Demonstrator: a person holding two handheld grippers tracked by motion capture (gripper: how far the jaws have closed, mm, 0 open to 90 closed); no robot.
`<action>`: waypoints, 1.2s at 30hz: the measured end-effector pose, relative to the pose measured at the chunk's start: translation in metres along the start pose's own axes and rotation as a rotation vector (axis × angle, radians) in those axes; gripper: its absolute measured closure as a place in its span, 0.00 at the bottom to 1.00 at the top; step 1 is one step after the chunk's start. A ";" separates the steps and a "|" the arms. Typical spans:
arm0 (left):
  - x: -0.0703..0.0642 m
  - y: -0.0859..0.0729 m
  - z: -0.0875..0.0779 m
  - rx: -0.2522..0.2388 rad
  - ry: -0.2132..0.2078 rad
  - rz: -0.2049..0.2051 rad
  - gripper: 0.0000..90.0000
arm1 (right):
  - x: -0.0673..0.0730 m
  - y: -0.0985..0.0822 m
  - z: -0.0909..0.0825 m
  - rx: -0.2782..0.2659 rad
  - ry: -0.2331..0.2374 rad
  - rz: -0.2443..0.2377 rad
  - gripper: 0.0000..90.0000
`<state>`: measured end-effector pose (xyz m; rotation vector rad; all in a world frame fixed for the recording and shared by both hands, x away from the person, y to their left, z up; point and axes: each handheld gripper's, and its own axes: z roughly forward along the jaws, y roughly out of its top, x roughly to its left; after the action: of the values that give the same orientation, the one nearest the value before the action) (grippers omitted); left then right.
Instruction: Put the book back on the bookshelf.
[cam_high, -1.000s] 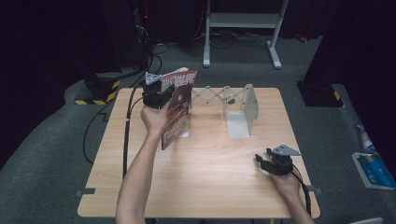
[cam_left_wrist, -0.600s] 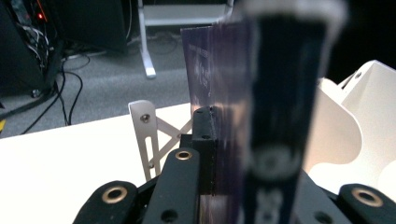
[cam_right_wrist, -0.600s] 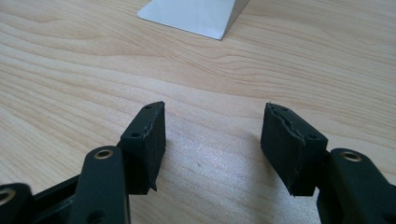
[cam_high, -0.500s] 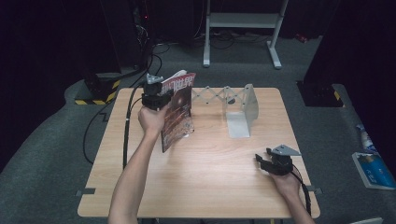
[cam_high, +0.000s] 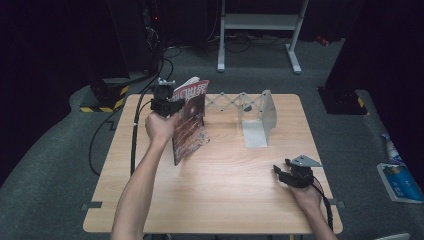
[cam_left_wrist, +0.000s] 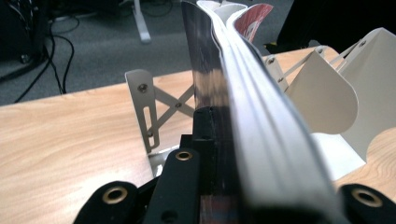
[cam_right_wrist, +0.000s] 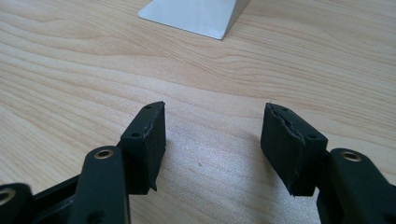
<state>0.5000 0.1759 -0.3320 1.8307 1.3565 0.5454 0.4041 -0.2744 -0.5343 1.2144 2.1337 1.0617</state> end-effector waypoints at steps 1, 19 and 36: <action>0.001 0.000 -0.001 0.009 -0.001 -0.002 0.92 | 0.000 0.000 0.000 0.000 0.001 -0.001 0.45; 0.001 0.005 -0.018 -0.021 0.009 0.011 0.93 | 0.000 0.000 0.000 -0.002 0.001 0.000 0.45; -0.004 -0.011 -0.006 -0.195 0.041 -0.049 0.93 | 0.000 0.000 0.000 -0.003 0.005 -0.005 0.45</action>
<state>0.4871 0.1757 -0.3368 1.6335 1.3230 0.6679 0.4043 -0.2741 -0.5342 1.2052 2.1376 1.0662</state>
